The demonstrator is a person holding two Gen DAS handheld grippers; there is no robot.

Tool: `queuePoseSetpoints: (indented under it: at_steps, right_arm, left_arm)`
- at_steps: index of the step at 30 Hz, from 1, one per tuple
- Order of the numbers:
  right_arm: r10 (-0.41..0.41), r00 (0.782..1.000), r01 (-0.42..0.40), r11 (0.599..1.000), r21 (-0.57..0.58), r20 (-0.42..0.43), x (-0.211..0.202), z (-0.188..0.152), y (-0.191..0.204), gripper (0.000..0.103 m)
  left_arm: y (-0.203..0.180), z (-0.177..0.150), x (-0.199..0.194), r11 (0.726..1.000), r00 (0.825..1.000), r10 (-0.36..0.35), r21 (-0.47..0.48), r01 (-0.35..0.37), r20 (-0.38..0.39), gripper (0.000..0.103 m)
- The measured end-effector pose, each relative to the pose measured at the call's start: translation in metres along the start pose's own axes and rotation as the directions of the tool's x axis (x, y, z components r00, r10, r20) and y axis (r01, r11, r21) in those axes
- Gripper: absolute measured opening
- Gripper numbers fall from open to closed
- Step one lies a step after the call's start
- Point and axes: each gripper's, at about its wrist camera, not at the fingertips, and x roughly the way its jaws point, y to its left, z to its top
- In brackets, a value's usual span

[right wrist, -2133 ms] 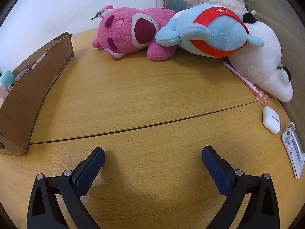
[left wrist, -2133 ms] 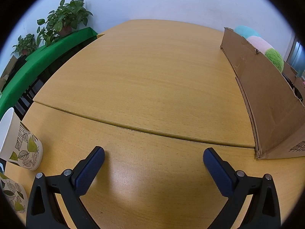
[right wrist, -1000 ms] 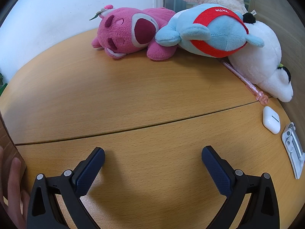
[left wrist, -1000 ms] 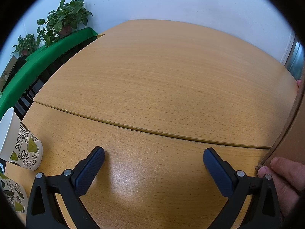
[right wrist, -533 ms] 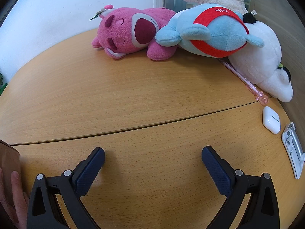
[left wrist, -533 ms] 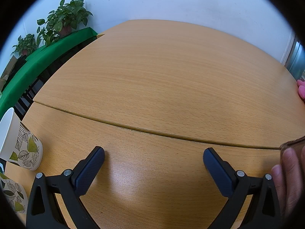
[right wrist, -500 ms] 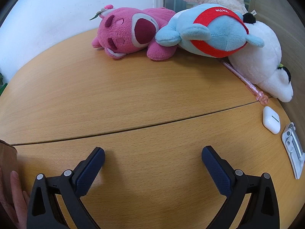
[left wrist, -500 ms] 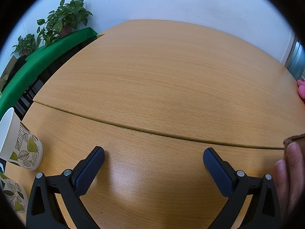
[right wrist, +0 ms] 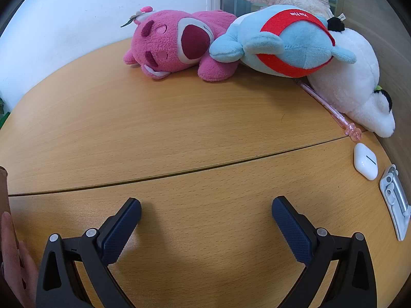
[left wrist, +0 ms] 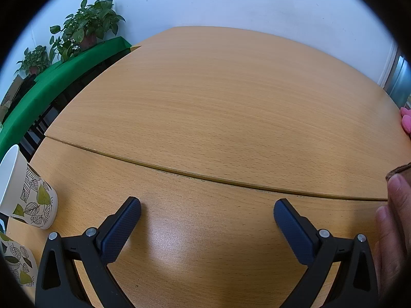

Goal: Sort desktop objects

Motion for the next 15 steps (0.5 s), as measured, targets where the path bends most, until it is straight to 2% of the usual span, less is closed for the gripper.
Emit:
queuePoseSetpoints:
  at_steps: [15]
  right_arm:
    - [0.001, 1.0, -0.001, 1.0, -0.001, -0.001, 0.0014, 0.0015, -0.0012, 0.103]
  left_arm:
    - [-0.0004, -0.0001, 0.0005, 1.0, 1.0, 0.001, -0.001, -0.001, 0.0, 0.103]
